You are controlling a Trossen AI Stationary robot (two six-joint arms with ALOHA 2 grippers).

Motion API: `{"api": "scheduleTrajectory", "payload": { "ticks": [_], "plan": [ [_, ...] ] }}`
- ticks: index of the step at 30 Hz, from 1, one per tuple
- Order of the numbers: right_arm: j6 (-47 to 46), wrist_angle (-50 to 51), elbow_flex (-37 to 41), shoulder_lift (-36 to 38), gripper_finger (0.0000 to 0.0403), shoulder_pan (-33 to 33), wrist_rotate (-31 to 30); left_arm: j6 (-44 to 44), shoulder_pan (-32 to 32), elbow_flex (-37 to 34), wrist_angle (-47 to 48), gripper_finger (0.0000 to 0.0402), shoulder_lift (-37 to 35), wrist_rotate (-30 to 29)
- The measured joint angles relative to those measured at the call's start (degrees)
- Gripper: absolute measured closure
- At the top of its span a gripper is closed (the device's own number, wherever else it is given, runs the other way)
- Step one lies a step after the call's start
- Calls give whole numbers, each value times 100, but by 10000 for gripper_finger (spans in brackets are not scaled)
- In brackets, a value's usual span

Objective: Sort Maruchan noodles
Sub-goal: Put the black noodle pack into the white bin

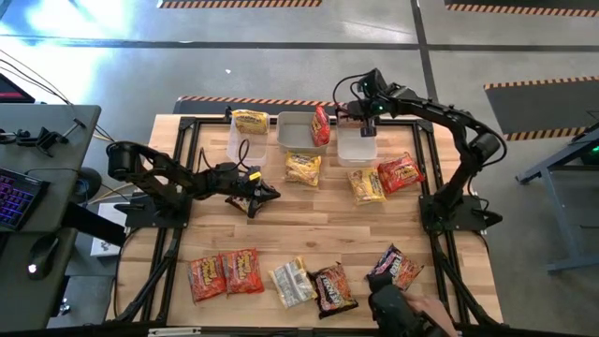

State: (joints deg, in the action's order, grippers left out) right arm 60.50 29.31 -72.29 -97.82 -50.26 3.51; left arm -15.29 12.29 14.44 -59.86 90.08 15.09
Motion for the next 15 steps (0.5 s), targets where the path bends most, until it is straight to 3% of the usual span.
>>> {"api": "scheduleTrajectory", "payload": {
  "ticks": [15],
  "plan": [
    [-648, 178, 0, -94, 402, 61, -489, 4, -2, 0, 0, 394, 0, 0]
  ]
}}
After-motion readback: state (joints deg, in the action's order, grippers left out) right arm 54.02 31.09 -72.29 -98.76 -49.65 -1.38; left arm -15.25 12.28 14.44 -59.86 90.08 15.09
